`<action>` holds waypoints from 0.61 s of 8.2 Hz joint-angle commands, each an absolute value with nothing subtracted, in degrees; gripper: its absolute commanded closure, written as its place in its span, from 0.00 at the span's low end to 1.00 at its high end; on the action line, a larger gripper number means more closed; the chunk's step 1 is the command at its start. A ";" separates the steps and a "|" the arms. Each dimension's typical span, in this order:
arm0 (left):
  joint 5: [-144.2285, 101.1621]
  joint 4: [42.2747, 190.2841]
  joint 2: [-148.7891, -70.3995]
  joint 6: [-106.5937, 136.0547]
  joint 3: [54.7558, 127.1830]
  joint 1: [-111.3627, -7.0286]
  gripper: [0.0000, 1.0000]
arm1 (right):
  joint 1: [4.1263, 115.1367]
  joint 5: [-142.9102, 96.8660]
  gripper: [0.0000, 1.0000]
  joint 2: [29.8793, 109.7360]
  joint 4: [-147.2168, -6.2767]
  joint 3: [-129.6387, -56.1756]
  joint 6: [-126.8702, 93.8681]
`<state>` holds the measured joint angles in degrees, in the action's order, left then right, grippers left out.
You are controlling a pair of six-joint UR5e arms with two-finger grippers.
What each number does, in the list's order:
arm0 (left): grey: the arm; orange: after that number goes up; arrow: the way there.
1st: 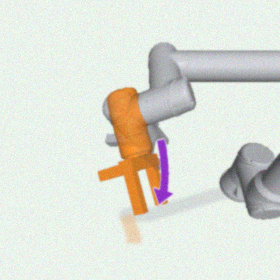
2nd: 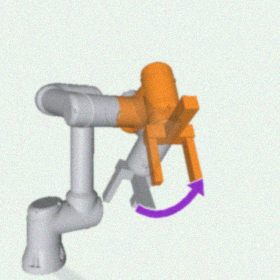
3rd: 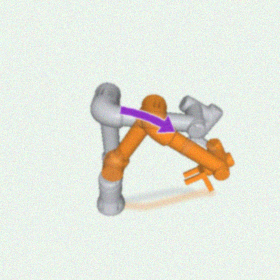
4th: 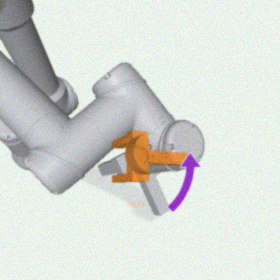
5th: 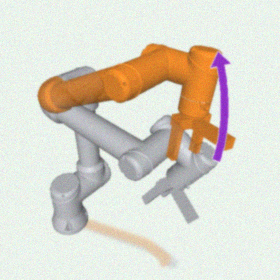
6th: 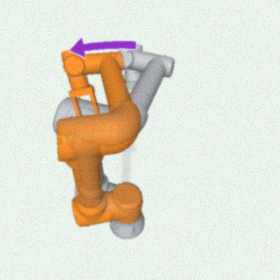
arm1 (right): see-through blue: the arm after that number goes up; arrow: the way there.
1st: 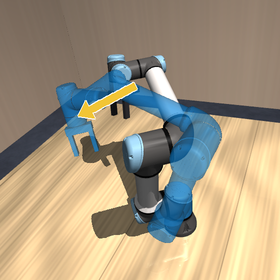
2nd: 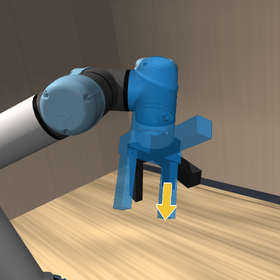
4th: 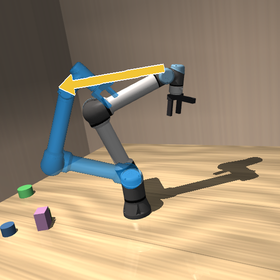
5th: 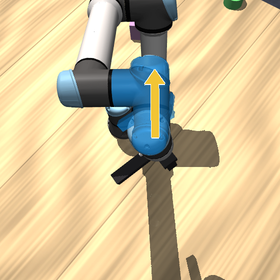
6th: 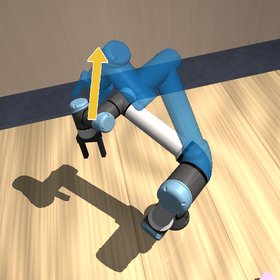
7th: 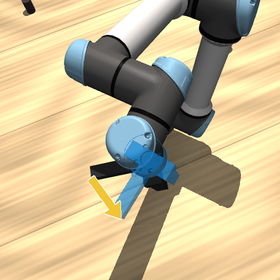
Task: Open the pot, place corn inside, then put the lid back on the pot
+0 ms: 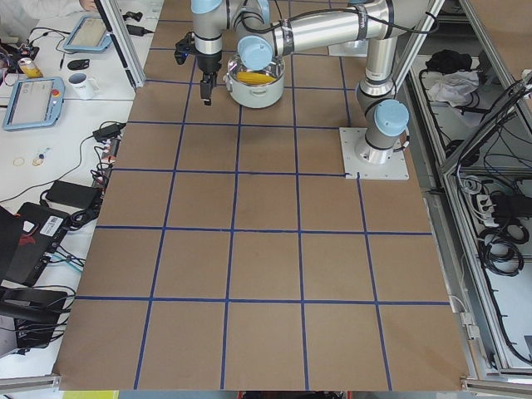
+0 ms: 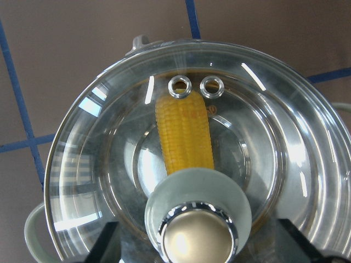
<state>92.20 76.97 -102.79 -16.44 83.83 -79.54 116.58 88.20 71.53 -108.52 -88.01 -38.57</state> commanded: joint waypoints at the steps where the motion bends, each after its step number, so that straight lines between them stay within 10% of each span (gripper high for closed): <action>1: 92.20 76.29 -102.92 -16.44 83.85 -79.54 0.00 | 115.23 88.50 0.00 71.89 -108.63 -87.02 -33.96; 5: 92.28 76.20 -103.01 -16.44 84.02 -79.54 0.00 | 97.43 88.59 0.00 82.23 -102.25 -85.69 -4.91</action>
<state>92.20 76.22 -102.93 -16.46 83.96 -79.53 106.16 88.60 76.59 -106.74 -85.96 -18.99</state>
